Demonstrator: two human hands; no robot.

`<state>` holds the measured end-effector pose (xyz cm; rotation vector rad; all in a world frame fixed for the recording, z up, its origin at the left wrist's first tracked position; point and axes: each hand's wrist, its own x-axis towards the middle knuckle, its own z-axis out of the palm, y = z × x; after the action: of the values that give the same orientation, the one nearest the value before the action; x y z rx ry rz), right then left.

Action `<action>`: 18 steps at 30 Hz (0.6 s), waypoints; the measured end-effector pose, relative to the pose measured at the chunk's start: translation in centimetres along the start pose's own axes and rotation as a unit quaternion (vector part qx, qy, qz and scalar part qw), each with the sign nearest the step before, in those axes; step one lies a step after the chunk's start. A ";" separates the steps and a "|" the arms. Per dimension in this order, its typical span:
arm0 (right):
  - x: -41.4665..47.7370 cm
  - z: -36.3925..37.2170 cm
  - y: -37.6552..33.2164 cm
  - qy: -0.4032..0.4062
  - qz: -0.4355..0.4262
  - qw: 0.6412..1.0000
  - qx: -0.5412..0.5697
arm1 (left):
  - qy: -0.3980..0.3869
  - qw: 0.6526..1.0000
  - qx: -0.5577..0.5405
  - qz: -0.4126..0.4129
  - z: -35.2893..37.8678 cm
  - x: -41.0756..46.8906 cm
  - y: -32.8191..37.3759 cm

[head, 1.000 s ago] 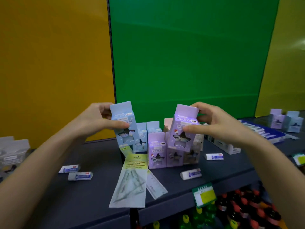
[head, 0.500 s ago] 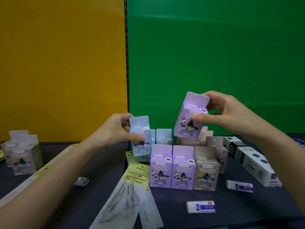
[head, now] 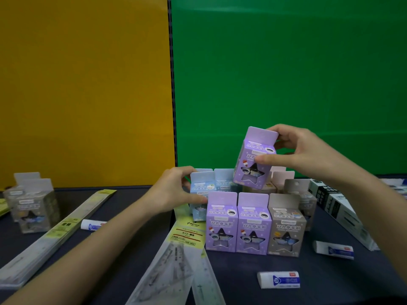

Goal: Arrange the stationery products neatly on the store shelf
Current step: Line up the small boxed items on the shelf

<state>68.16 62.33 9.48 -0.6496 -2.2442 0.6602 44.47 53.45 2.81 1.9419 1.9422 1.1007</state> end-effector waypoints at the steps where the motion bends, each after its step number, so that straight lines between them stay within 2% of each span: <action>1: 0.0 0.0 0.1 0.000 0.001 1.000 0.001 | 0.003 1.000 0.000 0.004 0.2 0.1 -0.1; 9: 0.2 0.3 0.5 -0.012 0.007 1.000 0.003 | 0.012 0.999 0.002 0.038 1.2 -0.2 -0.4; 18: 0.5 0.8 0.6 -0.054 0.030 0.998 -0.015 | 0.042 0.996 0.056 0.053 1.3 0.0 -0.9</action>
<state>67.36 62.87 8.86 -0.7131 -2.3458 0.7065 44.52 54.06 1.40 2.1112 2.0043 1.1408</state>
